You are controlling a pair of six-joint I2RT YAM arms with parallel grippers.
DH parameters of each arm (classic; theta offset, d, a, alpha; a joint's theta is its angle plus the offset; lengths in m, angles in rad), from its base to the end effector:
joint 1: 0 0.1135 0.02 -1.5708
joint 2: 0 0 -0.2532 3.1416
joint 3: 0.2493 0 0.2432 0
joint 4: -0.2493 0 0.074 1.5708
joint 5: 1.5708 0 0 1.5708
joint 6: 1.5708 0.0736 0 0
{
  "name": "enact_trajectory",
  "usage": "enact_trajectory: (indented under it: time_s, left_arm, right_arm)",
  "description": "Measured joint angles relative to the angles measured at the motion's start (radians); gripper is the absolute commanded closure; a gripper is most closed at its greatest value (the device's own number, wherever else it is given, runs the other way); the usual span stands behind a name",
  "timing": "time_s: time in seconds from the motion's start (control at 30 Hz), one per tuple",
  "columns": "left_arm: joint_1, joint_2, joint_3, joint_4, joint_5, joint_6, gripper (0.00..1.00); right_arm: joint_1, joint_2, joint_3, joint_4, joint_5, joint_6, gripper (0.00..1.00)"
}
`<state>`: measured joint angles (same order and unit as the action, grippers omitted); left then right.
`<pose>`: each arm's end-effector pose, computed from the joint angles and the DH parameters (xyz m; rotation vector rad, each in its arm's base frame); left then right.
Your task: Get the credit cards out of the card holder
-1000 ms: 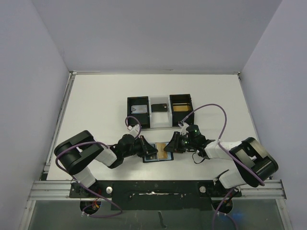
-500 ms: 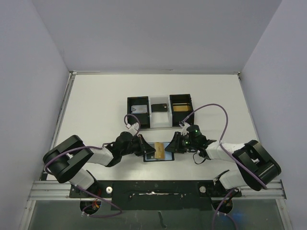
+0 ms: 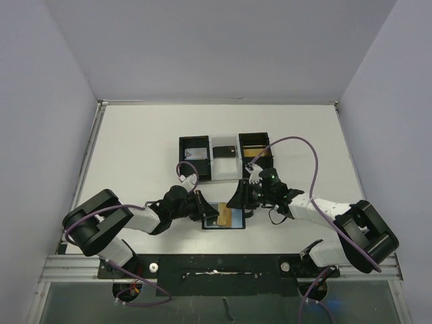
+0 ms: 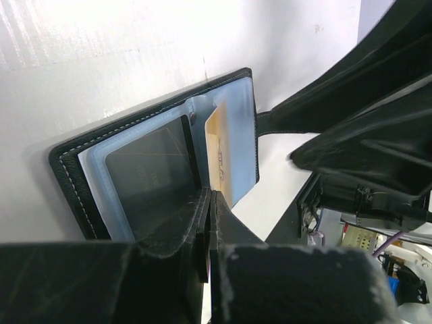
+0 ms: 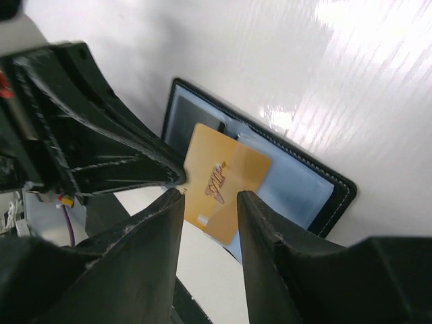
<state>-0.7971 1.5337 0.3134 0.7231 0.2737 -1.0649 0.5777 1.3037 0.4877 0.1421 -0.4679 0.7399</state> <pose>0.1781 -0.2108 0.0967 -0.1238 2.3738 -1.3257 0.2060 0.1739 0.1400 -0.0813 2.4576 1.1799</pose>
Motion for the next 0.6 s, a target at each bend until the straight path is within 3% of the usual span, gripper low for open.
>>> enact_trajectory:
  time_s: [0.1, 0.37, 0.6]
  left_arm:
    - [0.000, 0.016, 0.004, 0.001, 0.007, -0.001, 0.99]
    - [0.000, 0.089, 0.009, 0.093, 0.061, -0.031, 0.79]
    - [-0.006, 0.150, 0.018, 0.187, 0.101, -0.065, 0.90]
  right_arm:
    - [0.031, 0.074, -0.005, 0.005, 0.004, 0.011, 0.62]
    - [0.045, 0.148, -0.048, 0.094, -0.020, 0.081, 0.68]
    - [0.044, 0.149, -0.075, 0.145, -0.016, 0.108, 0.68]
